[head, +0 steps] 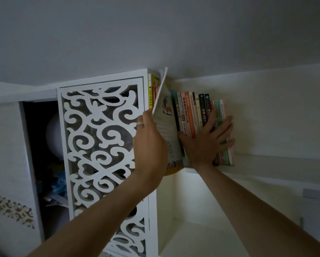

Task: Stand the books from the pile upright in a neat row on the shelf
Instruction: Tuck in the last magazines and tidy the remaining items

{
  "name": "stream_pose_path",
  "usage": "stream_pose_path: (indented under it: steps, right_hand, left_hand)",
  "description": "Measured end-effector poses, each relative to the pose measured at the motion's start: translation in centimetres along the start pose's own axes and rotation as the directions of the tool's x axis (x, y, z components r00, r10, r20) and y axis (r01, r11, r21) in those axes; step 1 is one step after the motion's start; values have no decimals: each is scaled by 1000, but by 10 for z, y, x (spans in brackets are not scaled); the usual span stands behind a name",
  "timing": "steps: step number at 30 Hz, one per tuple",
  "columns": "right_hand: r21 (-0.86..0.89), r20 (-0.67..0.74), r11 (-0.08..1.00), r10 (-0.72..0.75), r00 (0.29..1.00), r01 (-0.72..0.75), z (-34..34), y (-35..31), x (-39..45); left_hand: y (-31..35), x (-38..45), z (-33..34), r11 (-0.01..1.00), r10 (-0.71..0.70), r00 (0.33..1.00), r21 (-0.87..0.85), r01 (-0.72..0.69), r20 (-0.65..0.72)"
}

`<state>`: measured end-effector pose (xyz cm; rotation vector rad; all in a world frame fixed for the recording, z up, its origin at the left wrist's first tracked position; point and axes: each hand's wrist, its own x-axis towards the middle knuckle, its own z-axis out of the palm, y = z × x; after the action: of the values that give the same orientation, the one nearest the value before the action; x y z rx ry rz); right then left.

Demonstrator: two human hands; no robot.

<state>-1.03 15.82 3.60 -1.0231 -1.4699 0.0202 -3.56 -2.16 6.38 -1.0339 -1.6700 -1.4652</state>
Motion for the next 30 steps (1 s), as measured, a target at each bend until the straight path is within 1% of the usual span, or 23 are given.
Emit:
stream_pose_path:
  steps: [3, 5, 7, 9, 12, 15, 17, 18, 21, 23, 26, 30]
  right_hand:
    - [-7, -35, 1000, 8, 999, -8, 0, 4, 4]
    - [-4, -61, 1000, 15, 998, -15, -1, 9, 6]
    - [17, -81, 1000, 27, 996, -25, -3, 13, 9]
    - [39, -87, 999, 34, 996, -31, -5, 18, 12]
    - [37, -85, 999, 36, 996, -33, -7, 21, 14]
    - [11, -79, 1000, 28, 996, -27, -5, 21, 14]
    - [3, -86, 1000, 23, 996, -23, -5, 22, 13]
    - [-6, -93, 1000, 17, 996, -17, -6, 23, 13]
    - [-47, -114, 999, -29, 993, 24, -9, 28, 11]
    - [-74, -127, 996, -59, 990, 50, -10, 32, 10]
    - [-102, -127, 993, -75, 989, 62, -9, 34, 10]
    - [-121, -129, 990, -81, 988, 65, -9, 34, 10]
  left_hand:
    - [5, 9, 6, 999, 47, 998, -25, -48, -34]
    - [4, 10, 16, 997, 75, 997, -18, -75, -20]
    - [1, 4, 33, 998, 47, 999, -38, -46, 21]
    - [-2, -4, 52, 997, 1, 999, -78, 2, 33]
    - [-4, -10, 79, 996, 18, 999, -92, -15, 34]
    - [-8, -3, 104, 991, 6, 999, -133, 0, 50]
    - [-20, 3, 127, 976, 9, 996, -217, 10, 85]
    - [-28, 4, 140, 961, 2, 992, -275, 33, 124]
    - [-45, 3, 162, 907, -63, 955, -383, 176, 290]
    - [-47, -2, 166, 867, -77, 932, -437, 239, 355]
    - [-44, -5, 166, 842, -67, 917, -472, 263, 393]
    - [-48, -3, 170, 853, -42, 930, -472, 224, 366]
